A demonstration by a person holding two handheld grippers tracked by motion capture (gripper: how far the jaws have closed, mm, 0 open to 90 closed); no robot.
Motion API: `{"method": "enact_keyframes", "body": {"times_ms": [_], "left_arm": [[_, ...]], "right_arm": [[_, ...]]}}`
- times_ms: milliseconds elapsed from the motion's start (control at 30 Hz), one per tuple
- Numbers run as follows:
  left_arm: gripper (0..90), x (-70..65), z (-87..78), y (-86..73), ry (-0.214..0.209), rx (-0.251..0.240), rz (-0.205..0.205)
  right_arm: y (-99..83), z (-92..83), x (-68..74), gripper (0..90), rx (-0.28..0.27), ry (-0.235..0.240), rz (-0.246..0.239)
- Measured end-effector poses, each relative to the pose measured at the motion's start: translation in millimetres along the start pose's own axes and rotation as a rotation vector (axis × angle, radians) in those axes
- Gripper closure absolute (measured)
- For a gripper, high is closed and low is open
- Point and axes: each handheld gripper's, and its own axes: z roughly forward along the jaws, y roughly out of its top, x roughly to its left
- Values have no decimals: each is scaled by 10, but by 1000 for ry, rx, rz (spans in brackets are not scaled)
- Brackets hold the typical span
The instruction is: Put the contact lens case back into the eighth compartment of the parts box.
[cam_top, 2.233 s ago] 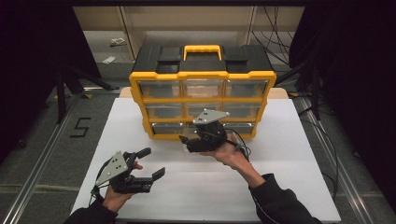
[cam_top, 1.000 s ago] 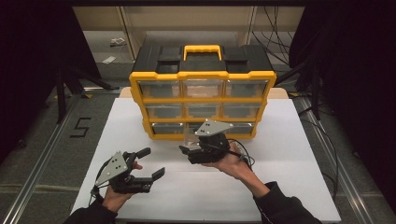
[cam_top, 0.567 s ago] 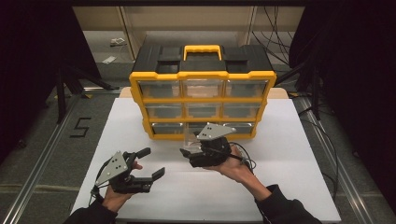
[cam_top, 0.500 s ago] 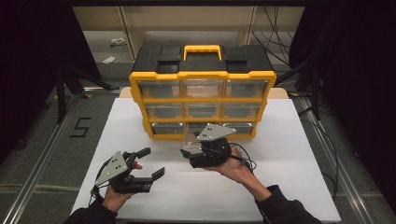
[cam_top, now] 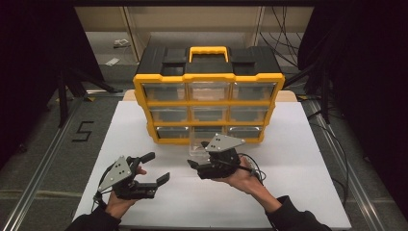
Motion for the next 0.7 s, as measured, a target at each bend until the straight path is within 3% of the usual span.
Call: {"method": "enact_keyframes", "body": {"times_ms": [700], "left_arm": [[155, -2, 2, -1, 1, 2, 2]], "right_arm": [[-162, -27, 76, 302, -9, 8, 17]]}}
